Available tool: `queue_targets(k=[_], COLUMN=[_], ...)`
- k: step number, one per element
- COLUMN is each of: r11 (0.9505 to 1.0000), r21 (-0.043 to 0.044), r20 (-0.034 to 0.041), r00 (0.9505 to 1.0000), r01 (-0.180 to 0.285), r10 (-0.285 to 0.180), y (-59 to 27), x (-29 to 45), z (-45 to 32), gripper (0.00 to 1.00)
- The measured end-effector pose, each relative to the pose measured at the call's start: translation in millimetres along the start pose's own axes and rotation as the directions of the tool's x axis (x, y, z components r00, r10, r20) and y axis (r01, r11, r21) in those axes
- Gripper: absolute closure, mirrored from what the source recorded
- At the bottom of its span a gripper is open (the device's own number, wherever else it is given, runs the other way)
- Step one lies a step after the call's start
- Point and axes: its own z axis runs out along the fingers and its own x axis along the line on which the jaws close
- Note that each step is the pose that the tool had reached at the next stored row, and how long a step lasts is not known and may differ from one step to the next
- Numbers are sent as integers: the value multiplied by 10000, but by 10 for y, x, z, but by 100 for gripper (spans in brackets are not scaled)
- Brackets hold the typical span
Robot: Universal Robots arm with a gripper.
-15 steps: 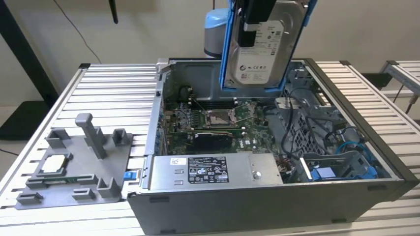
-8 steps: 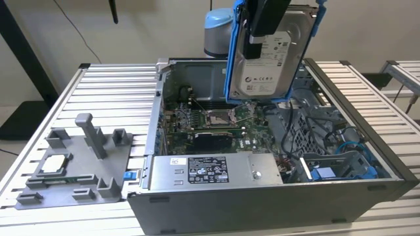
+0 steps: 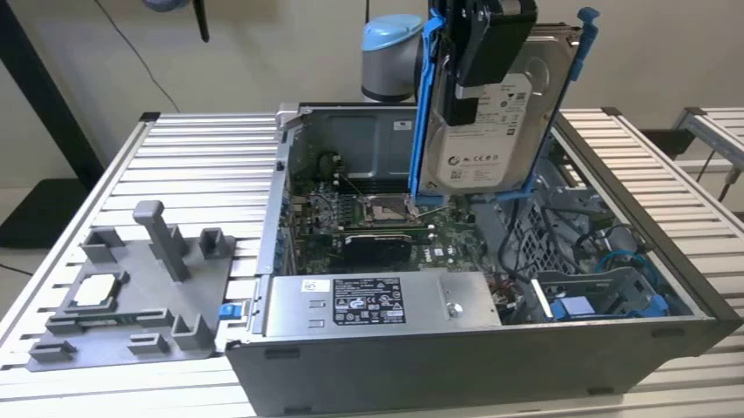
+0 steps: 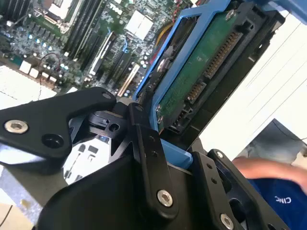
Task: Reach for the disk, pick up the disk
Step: 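Pick up the disk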
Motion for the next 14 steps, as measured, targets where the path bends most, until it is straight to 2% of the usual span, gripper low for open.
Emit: queue_targets(k=[3,14], r11=[9999,9999], r21=[116,126], r20=[-24,-29], r00=[10000,10000], r01=[4,4], r10=[-3,-4], y=[2,4], x=[43,50], z=[21,22], gripper=[100,100])
